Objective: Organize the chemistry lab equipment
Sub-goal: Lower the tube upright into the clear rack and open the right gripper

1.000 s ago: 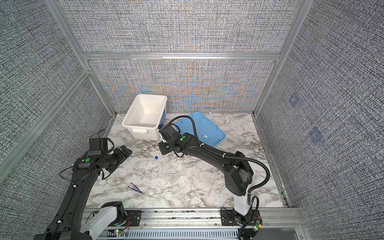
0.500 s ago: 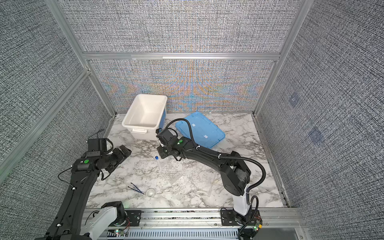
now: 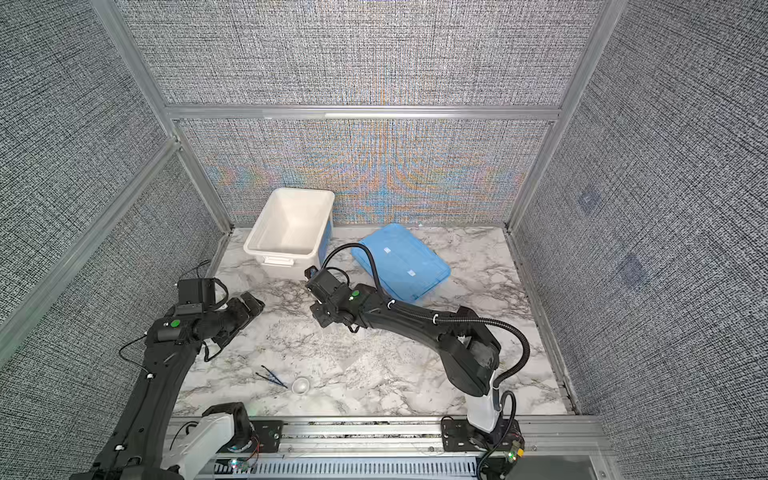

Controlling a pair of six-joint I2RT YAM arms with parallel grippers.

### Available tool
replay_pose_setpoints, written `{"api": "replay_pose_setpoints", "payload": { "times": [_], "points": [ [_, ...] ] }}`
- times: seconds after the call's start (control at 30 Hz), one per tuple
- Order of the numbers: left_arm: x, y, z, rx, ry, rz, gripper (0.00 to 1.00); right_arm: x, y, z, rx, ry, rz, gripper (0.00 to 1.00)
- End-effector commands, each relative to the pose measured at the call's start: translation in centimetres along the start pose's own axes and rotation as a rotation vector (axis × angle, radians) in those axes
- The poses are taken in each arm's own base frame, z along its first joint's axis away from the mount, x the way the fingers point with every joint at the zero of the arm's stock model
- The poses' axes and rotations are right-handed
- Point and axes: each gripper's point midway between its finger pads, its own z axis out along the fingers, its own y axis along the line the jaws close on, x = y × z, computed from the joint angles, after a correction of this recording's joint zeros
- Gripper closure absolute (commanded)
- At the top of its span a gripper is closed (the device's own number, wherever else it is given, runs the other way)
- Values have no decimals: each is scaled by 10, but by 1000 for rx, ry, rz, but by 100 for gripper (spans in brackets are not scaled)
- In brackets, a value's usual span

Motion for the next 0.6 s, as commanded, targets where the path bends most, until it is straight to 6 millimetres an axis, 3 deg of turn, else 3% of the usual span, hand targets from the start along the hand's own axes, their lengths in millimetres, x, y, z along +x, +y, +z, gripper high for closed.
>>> {"api": "replay_pose_setpoints", "payload": {
  "times": [0.0, 0.57],
  "points": [
    [-1, -2, 0, 12, -5, 7, 1, 2, -4, -4, 22, -8, 15, 84],
    [2, 1, 4, 7, 3, 10, 1, 7, 3, -4, -5, -11, 19, 80]
  ]
}}
